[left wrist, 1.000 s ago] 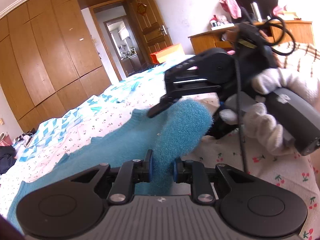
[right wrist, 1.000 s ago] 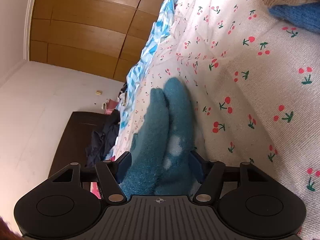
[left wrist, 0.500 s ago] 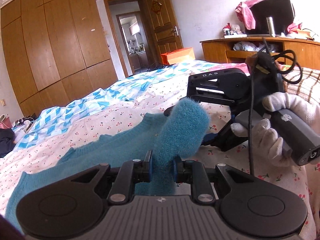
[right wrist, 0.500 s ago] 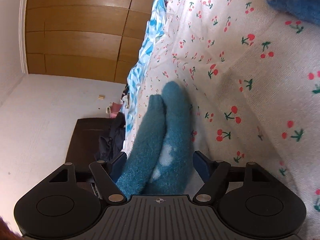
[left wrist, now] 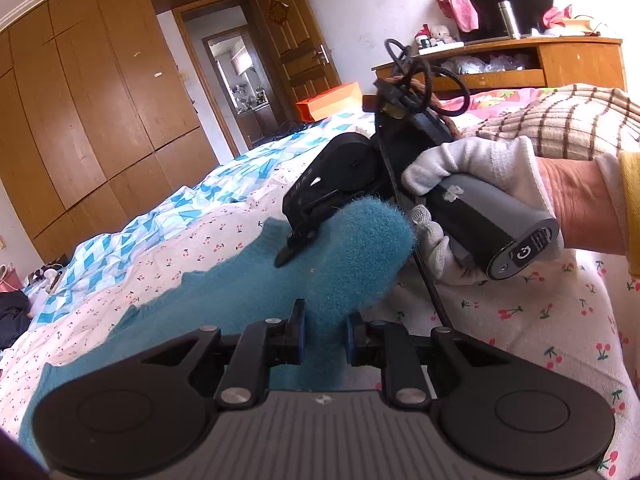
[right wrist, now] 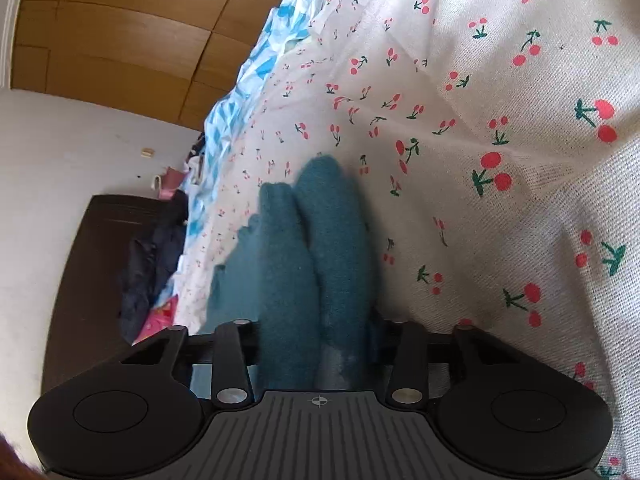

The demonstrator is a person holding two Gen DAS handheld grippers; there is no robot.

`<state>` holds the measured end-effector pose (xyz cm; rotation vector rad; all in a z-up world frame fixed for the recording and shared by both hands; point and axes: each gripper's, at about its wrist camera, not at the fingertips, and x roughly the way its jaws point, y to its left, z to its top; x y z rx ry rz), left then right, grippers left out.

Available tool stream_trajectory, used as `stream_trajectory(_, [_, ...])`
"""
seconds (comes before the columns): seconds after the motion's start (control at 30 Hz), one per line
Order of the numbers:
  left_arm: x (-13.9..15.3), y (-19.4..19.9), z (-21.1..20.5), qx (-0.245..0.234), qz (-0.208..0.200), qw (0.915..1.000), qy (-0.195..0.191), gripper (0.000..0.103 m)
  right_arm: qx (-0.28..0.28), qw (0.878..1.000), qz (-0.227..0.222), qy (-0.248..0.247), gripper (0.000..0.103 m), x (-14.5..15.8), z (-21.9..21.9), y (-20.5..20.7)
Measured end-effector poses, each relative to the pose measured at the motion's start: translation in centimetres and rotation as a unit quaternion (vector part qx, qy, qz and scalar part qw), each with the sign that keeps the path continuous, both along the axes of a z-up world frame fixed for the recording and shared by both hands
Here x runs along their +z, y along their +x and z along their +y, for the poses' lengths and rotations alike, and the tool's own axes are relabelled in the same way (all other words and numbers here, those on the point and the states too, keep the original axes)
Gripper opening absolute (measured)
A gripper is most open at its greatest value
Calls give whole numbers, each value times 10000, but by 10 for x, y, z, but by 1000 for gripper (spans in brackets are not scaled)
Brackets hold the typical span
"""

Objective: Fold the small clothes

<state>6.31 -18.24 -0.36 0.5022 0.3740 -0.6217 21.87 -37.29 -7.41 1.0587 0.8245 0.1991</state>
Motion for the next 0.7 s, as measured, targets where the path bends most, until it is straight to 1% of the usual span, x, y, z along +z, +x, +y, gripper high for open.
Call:
stream_trajectory(0.03, [1, -1, 1, 8, 17, 10000, -34, 25, -34, 10000, -35, 18, 33, 0, 0, -3])
stream_trajectory(0.1, [1, -3, 1, 7, -28, 10000, -43, 25, -115, 9999, -34, 58, 31, -1, 0, -9])
stream_trajectory(0.23, [1, -7, -2, -60, -49, 10000, -51, 25, -196, 9998, -3, 46, 31, -2, 1, -12])
stream_trajectory(0.33, [2, -4, -3, -327, -48, 9994, -23, 25, -192, 9998, 33, 43, 31, -2, -1, -13])
stream_trajectory(0.43, [4, -1, 3, -569, 46, 9984, -41, 25, -161, 9999, 47, 35, 31, -1, 0, -8])
stream_trajectory(0.5, [11, -7, 10, -799, 35, 9967, -142, 25, -140, 9999, 36, 35, 31, -1, 0, -8])
stream_trajectory(0.57, [21, -20, 19, -1134, -94, 9931, -271, 25, -106, 9999, 34, 39, 31, -1, -1, -8])
stream_trajectory(0.6, [25, -29, 22, -1378, -194, 9898, -304, 25, -85, 10000, 46, 22, 31, -2, -1, -7])
stream_trajectory(0.63, [28, -38, 24, -1554, -299, 9870, -284, 25, -58, 10000, 51, -1, 31, -2, -2, -8])
stream_trajectory(0.7, [31, -49, 26, -1706, -452, 9841, -192, 26, -12, 10000, 49, -32, 31, -1, -2, -8])
